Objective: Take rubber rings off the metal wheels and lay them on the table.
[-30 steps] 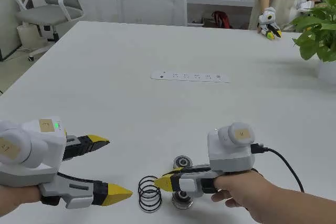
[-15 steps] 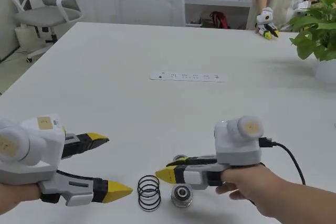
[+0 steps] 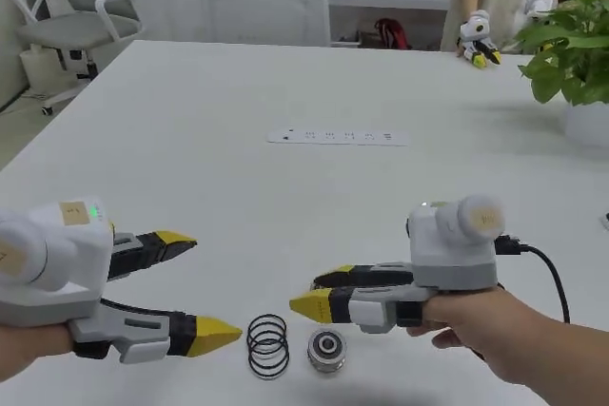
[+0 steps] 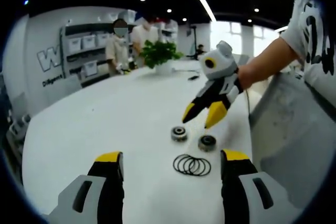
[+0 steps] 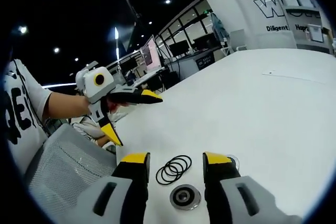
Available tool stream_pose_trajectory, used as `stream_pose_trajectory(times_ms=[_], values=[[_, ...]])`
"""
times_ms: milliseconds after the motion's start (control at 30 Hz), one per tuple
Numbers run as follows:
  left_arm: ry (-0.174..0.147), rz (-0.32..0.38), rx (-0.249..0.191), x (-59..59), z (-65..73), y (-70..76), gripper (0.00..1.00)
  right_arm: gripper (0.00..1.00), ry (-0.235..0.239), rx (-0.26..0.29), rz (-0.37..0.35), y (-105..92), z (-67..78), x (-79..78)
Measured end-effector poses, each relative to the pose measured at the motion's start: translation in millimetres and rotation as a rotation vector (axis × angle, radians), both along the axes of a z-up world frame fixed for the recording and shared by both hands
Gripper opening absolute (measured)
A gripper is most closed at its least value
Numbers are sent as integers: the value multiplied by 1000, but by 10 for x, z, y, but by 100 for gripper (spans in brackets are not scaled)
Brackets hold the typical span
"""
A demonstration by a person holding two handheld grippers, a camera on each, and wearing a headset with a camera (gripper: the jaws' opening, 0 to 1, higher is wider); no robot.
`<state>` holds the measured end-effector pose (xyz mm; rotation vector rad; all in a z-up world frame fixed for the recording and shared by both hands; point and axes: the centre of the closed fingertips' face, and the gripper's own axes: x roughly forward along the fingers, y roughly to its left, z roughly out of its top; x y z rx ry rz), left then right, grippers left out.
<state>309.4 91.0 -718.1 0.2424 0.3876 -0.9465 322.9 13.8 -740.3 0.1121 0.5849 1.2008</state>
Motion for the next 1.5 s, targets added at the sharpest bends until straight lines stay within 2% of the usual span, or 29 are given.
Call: stream_pose_trajectory(times_ms=[233, 400, 567, 733, 933, 1233, 1500], values=[[-9, -2, -9, -13, 53, -18, 77, 45, -84, -22, 10, -137, 89, -15], [-12, -12, -7, -32, 63, -42, 77, 48, -112, -25, 9, -238, 127, -29], [-11, -23, -4, -59, 60, -70, 77, 55, -170, -66, 19, -372, 127, -69], [-6, -29, 1, -77, 41, -76, 77, 61, -209, -100, 29, -483, 107, -109], [4, -28, -1, -81, 12, -94, 77, 63, -232, -123, 26, -598, 73, -137], [9, -28, 1, -95, 2, -97, 77, 68, -285, -185, 34, -772, 7, -156], [20, -9, 1, -98, -41, -37, 77, 68, -285, -216, 21, -912, -77, -186]])
